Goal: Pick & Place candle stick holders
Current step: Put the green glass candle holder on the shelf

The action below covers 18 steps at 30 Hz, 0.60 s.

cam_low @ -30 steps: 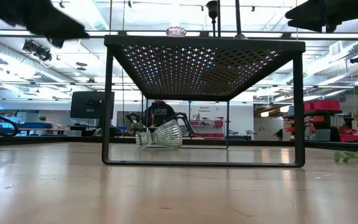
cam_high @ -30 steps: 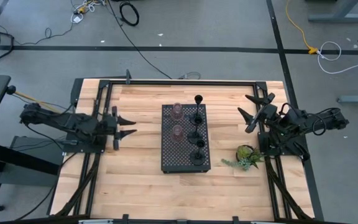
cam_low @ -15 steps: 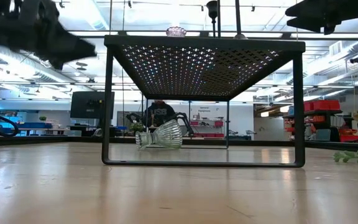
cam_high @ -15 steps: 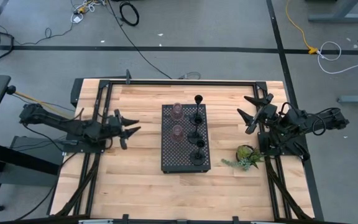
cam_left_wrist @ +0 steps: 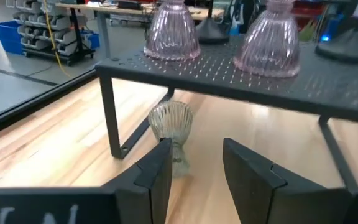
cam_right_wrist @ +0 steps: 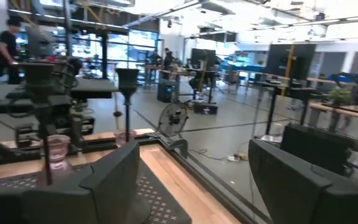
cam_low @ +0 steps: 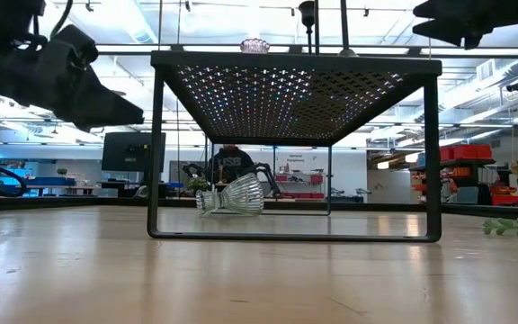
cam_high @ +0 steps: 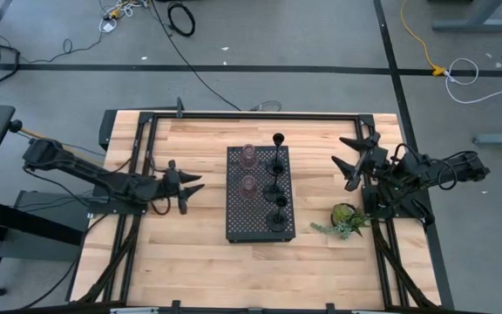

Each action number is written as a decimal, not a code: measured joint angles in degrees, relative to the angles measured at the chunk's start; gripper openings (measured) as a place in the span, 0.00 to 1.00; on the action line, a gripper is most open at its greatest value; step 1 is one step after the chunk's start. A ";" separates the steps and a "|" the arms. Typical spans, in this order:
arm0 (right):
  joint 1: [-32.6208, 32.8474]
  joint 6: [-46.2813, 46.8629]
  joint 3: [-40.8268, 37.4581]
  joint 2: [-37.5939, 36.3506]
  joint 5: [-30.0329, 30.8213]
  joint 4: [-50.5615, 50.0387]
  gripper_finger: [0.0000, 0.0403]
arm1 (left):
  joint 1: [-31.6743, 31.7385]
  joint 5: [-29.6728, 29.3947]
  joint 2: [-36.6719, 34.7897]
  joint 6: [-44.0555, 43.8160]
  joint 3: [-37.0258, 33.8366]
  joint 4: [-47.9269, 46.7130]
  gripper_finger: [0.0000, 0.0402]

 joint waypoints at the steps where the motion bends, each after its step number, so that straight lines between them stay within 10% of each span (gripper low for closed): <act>1: 0.00 0.00 0.00 0.00 -0.63 0.00 0.74 | 0.25 0.19 1.68 -0.02 0.02 0.93 0.36; 18: 0.00 -0.02 0.00 0.02 -3.25 0.43 0.74 | 7.26 2.82 26.28 -2.65 0.04 20.30 0.36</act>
